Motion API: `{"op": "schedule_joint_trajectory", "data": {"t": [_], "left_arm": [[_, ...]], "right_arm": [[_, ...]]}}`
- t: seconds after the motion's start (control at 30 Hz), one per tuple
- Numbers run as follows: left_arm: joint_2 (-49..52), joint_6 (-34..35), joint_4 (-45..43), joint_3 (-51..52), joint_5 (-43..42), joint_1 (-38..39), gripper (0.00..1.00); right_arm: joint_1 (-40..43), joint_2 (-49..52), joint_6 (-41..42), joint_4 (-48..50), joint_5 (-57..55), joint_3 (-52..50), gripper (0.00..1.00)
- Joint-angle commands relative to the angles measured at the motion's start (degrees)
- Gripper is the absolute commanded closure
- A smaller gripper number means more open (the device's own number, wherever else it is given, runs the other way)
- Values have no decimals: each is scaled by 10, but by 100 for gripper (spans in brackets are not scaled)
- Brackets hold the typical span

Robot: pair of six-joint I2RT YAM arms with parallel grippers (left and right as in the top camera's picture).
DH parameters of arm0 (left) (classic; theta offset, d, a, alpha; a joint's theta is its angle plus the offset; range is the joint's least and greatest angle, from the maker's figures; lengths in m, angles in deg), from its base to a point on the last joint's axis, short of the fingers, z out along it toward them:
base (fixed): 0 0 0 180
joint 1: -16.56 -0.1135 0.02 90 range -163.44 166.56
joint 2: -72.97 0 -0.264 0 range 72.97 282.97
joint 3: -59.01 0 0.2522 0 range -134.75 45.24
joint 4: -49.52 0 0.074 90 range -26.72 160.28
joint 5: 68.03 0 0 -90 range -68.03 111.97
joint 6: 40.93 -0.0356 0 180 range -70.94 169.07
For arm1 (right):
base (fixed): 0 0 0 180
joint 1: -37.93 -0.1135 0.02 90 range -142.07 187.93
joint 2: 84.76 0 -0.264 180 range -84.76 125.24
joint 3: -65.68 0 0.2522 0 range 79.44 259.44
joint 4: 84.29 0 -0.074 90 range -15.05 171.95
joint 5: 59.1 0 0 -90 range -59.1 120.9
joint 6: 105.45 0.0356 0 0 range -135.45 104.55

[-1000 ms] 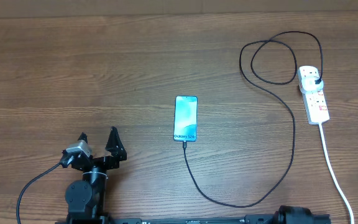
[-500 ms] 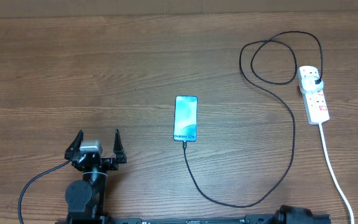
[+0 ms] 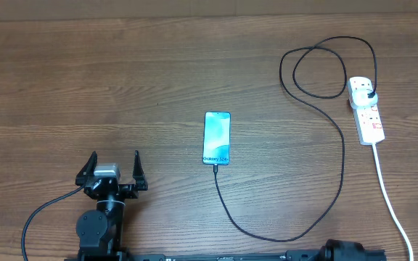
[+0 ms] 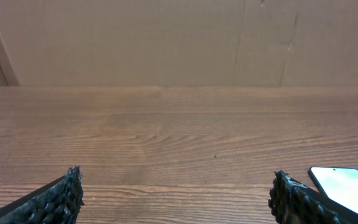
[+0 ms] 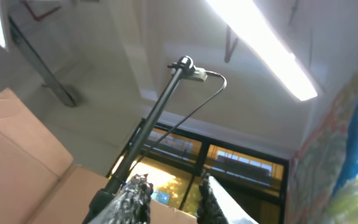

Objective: Plug charger to phone and switch on socket

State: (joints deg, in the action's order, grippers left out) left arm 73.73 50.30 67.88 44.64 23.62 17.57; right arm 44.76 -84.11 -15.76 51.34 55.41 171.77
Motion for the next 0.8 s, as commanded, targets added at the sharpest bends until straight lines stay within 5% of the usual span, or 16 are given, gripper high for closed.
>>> {"op": "schedule_joint_trajectory", "data": {"t": [0.0,0.1,0.13,0.17,0.23,0.53,0.77], "left_arm": [[-5,-12,-2,3,-9,-5,0],[-5,-13,-2,3,-9,-5,1],[-5,-13,-2,3,-9,-5,1],[-5,-12,-2,3,-9,-5,0],[-5,-13,-2,3,-9,-5,0],[-5,-13,-2,3,-9,-5,0],[-5,-12,-2,3,-9,-5,0]], "right_arm": [[-30,-3,-2,-1,6,-4,71],[-56,-3,-2,-1,6,-4,66],[-63,-3,-2,-1,6,-4,58],[-68,-3,-2,-1,6,-4,44],[-73,-3,-2,0,-3,-4,0],[-73,-3,-2,71,-135,-34,0],[-73,-3,0,104,-138,-123,0]]}}
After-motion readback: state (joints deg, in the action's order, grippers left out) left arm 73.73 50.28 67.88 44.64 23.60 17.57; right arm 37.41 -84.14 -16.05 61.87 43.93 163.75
